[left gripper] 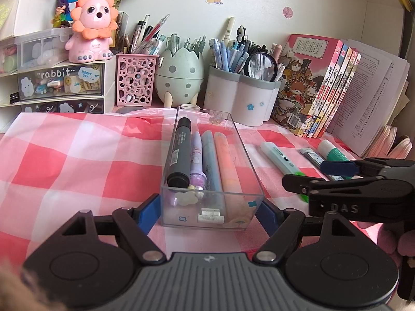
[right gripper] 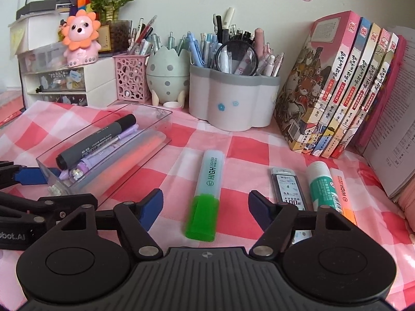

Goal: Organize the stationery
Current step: 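Withdraw the right tool back over the green highlighter, then lower the right tool and grasp the green highlighter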

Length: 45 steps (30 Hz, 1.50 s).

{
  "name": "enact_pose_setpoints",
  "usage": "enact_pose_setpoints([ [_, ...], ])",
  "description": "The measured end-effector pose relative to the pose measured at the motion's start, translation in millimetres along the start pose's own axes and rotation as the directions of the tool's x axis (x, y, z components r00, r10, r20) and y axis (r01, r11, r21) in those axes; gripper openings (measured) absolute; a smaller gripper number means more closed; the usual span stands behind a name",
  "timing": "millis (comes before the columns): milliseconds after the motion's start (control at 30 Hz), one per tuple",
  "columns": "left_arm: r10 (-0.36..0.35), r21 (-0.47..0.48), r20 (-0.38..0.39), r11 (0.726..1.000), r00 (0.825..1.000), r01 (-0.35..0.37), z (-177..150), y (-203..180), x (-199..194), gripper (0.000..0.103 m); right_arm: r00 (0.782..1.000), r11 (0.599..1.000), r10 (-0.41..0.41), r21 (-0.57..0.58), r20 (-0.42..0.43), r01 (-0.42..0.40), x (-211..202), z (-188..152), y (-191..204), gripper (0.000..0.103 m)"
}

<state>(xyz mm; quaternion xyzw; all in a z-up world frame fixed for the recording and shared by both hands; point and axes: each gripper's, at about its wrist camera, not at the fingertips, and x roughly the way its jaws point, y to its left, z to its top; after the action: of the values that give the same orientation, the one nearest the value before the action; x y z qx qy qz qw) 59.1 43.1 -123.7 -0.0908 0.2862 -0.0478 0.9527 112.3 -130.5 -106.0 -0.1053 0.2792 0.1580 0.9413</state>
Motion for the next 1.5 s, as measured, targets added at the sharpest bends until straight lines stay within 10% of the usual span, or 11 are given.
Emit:
enact_pose_setpoints([
  [967, 0.0, 0.0, 0.0, 1.0, 1.0, 0.0, 0.0, 0.3, -0.1, 0.051, 0.998, 0.997, 0.001, 0.075, -0.056, 0.003, 21.5, 9.8, -2.0, 0.025],
  [1500, -0.001, 0.0, 0.0, 1.0, 1.0, 0.001, 0.0, 0.2, -0.2, 0.051, 0.992, 0.958, 0.101, 0.278, -0.076, -0.076, 12.7, 34.5, -11.5, 0.023],
])
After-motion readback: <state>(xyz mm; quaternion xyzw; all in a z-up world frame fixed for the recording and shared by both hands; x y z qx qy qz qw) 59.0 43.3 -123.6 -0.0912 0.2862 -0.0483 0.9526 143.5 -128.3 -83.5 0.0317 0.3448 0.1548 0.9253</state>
